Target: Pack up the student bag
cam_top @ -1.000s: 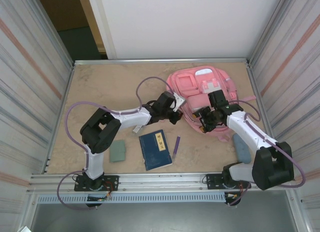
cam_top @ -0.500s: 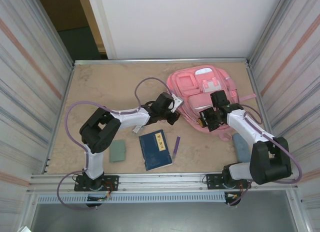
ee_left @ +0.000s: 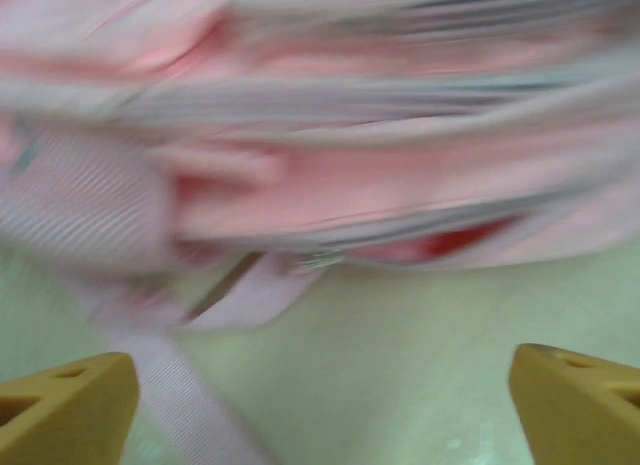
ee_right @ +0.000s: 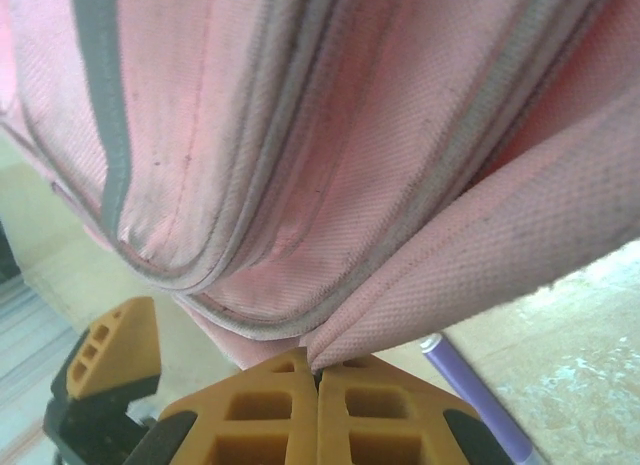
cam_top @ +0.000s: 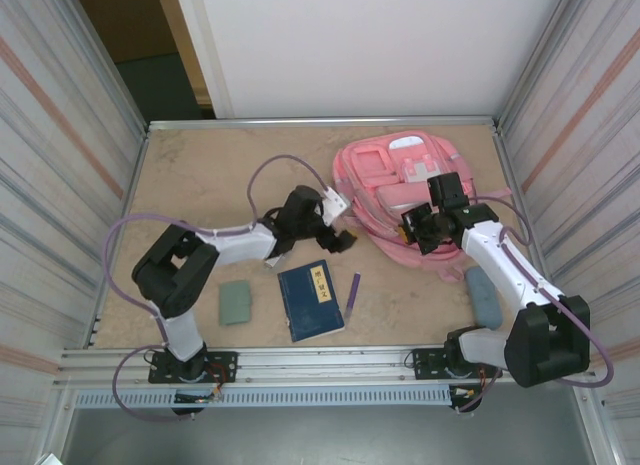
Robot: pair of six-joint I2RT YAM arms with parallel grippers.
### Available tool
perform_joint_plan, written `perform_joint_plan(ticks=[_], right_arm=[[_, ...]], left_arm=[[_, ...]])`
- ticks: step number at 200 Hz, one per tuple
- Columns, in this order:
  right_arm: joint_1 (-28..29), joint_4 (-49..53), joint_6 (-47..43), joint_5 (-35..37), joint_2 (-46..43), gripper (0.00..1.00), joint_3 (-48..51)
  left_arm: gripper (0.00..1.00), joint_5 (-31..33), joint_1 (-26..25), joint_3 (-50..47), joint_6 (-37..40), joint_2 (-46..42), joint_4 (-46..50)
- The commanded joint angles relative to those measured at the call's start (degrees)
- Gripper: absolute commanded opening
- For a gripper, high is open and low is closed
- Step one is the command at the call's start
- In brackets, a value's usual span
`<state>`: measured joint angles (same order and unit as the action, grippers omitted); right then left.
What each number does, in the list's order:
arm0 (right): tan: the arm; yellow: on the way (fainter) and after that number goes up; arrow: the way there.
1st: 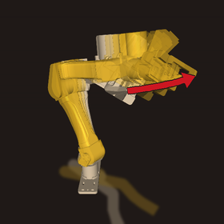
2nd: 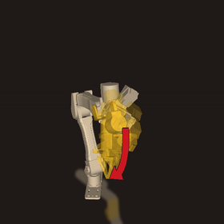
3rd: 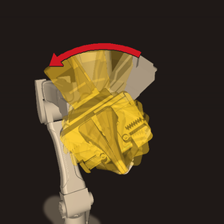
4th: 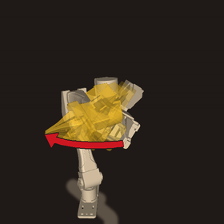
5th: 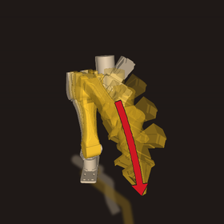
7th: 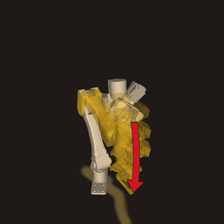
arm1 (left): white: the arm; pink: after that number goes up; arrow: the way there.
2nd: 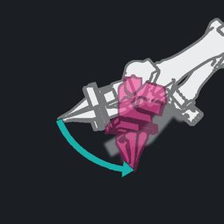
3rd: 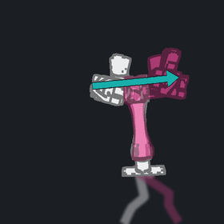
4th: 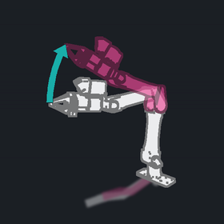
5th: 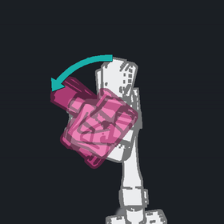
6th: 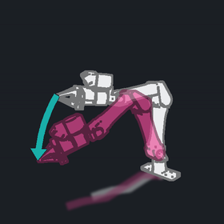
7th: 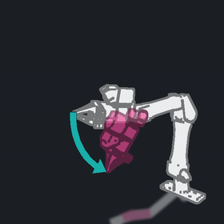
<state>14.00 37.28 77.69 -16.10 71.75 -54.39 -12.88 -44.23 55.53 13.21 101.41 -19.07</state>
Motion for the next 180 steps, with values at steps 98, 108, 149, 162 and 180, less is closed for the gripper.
perform_joint_plan(ticks=[98, 108, 149, 162, 180], right_arm=[[3.2, -1.0, -3.6, -0.6, 0.1, 0.0, -8.0], [3.4, -1.2, -3.3, -0.4, -0.7, 0.0, -7.9], [4.0, -0.7, -3.5, -0.3, -2.2, 0.0, -8.1], [4.1, -0.2, -4.8, -0.7, -2.3, 0.0, -8.4], [4.1, 1.5, -6.4, -0.3, -3.5, 0.06, -8.7]], left_arm=[[0.99, 13.4, -6.3, 11.5, 26.0, 9.2, -22.0], [0.99, 12.2, -6.3, 12.5, 26.3, 10.8, -22.6], [0.91, 11.2, -6.3, 18.1, 25.3, 15.2, -20.6], [0.75, 11.2, -6.0, 19.6, 25.1, 15.6, -19.6], [0.51, 11.6, -5.3, 21.0, 23.4, 15.6, -18.4]])
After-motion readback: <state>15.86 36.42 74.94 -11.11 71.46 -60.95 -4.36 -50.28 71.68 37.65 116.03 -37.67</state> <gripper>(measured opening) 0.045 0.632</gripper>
